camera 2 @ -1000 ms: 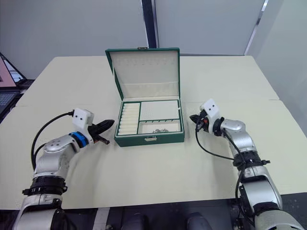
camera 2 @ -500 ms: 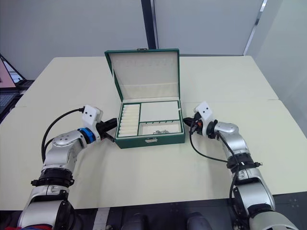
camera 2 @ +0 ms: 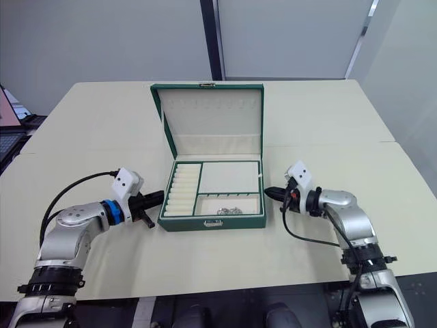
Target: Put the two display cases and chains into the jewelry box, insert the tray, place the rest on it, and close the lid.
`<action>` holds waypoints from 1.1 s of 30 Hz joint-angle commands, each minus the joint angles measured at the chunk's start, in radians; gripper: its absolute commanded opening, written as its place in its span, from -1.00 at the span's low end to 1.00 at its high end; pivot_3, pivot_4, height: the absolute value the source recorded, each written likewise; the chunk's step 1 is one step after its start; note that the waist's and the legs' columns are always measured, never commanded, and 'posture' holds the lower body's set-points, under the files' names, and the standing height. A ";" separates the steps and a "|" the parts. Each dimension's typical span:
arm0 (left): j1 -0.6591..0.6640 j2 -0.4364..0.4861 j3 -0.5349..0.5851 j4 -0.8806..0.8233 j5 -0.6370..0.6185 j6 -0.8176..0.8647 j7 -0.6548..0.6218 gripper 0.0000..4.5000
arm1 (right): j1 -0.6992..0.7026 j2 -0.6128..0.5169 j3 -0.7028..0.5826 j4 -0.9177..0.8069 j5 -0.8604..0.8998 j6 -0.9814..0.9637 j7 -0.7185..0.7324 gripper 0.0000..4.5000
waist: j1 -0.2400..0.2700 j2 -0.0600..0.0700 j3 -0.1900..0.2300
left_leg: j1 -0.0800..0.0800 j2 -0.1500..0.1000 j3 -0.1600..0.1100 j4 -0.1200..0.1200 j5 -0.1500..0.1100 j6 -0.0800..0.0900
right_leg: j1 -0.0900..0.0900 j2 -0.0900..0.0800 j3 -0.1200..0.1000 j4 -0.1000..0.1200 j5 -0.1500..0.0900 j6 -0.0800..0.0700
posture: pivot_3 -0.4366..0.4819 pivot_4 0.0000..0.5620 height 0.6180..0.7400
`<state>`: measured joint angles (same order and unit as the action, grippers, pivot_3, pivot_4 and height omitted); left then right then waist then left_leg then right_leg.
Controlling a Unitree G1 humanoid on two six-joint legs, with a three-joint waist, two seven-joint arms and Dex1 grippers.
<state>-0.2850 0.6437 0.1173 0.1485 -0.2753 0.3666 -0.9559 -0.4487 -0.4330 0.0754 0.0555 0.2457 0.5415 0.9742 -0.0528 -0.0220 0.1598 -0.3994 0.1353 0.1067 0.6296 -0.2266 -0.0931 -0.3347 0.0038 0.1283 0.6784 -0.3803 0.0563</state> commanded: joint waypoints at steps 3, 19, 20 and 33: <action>0.051 -0.022 -0.069 -0.134 -0.065 0.047 -0.075 -1.00 | 0.053 0.022 0.065 -0.170 0.079 0.070 0.033 -0.99 | 0.000 0.000 0.000 | 0.000 0.000 0.000 0.000 0.000 0.000 | 0.000 0.000 0.000 0.000 0.000 0.000 | -0.05 -0.47 1.00; 0.101 -0.009 -0.053 -0.178 -0.077 0.075 -0.064 -1.00 | 0.061 0.022 0.041 -0.160 0.053 0.065 0.014 -0.99 | 0.000 -0.001 -0.001 | 0.001 0.000 0.000 0.000 0.000 0.000 | 0.001 0.001 0.001 0.000 0.000 0.000 | -0.05 -0.47 1.00; 0.102 -0.009 -0.052 -0.178 -0.078 0.075 -0.064 -1.00 | 0.059 0.022 0.040 -0.156 0.051 0.061 0.013 -0.99 | 0.000 -0.001 -0.001 | 0.001 0.000 0.000 0.000 0.000 0.000 | 0.001 0.001 0.001 0.000 0.000 0.000 | -0.05 -0.47 1.00; 0.143 0.026 0.049 -0.204 -0.112 0.057 -0.053 -1.00 | 0.021 -0.033 -0.044 -0.162 0.101 0.088 0.027 -0.99 | -0.002 0.000 -0.001 | 0.001 0.000 0.000 0.000 0.000 0.000 | 0.001 0.001 0.002 0.000 0.000 0.000 | -0.05 -0.47 1.00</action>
<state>-0.1527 0.6688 0.1644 0.0088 -0.3320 0.4372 -0.9627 -0.3816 -0.4681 0.0509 -0.0611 0.2819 0.6331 0.9730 -0.0549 -0.0224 0.1589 -0.3990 0.1351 0.1069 0.6296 -0.2266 -0.0930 -0.3347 0.0045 0.1303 0.6783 -0.3803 0.0562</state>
